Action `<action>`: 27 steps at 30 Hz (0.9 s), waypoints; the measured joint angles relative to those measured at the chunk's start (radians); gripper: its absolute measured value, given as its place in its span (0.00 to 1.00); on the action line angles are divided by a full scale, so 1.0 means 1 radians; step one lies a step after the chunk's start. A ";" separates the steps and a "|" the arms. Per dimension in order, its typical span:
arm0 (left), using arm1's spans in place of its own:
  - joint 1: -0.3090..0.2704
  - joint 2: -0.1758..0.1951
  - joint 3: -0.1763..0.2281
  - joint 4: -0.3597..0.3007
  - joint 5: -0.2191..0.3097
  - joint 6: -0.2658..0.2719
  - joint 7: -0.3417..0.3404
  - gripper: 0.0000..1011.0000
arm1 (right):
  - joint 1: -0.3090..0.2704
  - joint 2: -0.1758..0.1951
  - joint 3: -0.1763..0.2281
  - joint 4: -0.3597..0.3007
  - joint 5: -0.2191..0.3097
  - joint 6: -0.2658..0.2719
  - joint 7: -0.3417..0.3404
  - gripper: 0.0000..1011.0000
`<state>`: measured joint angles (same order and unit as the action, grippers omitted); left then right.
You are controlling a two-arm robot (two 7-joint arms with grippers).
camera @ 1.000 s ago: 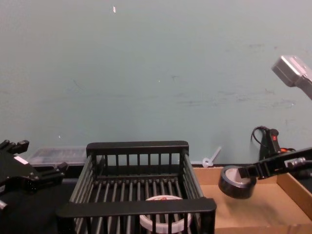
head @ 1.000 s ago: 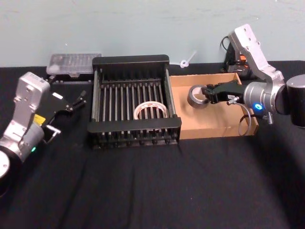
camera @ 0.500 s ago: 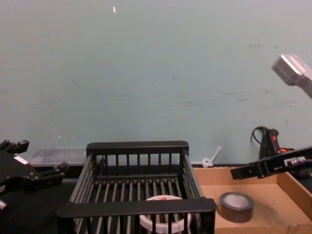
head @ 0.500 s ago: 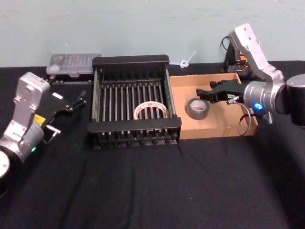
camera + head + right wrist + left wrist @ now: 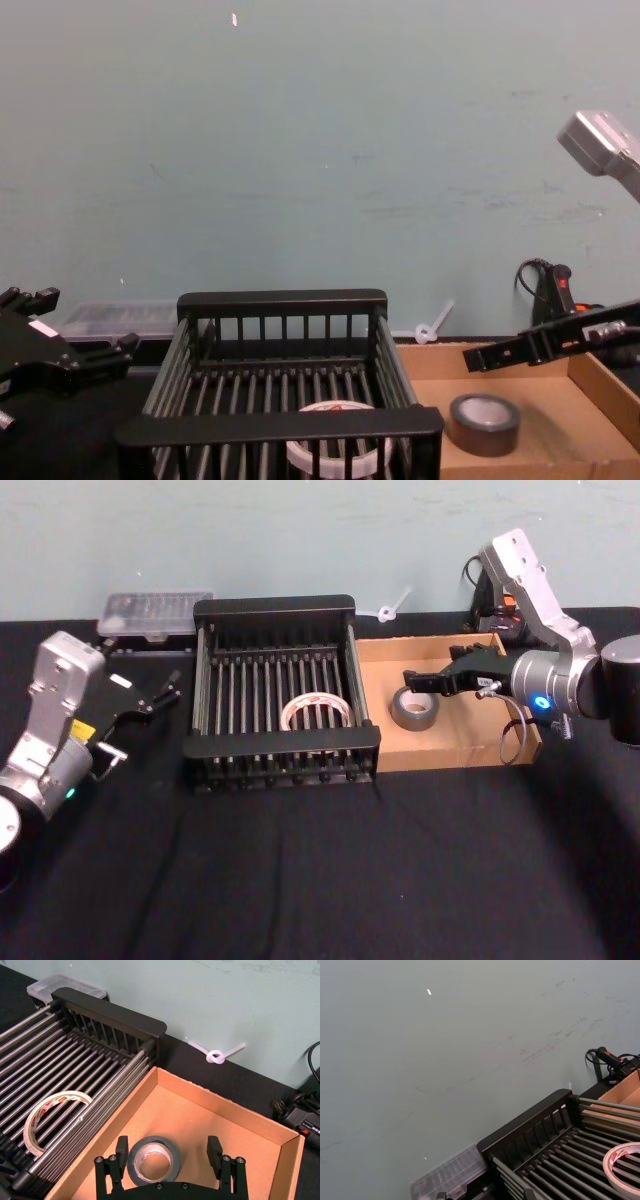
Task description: Pick up the white tape and place it into the black box , Pick up the silver tape and place it into the brown box.
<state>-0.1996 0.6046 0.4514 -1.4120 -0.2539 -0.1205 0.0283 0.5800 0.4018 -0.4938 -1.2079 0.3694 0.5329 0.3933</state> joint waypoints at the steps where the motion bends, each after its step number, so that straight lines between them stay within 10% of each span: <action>1: 0.000 0.000 0.000 0.000 0.000 0.000 0.000 0.99 | 0.000 0.000 0.000 0.000 0.000 0.000 0.000 0.99; 15: 0.000 0.000 0.000 0.000 0.000 0.000 0.000 0.99 | -0.064 0.000 0.050 -0.086 -0.031 -0.037 -0.090 0.99; 27: 0.000 0.000 0.000 0.000 0.000 0.000 0.000 0.99 | -0.243 0.032 0.106 -0.235 -0.163 -0.246 -0.282 0.99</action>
<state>-0.1995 0.6047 0.4514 -1.4120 -0.2539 -0.1205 0.0283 0.3368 0.4333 -0.3879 -1.4431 0.2062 0.2869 0.1117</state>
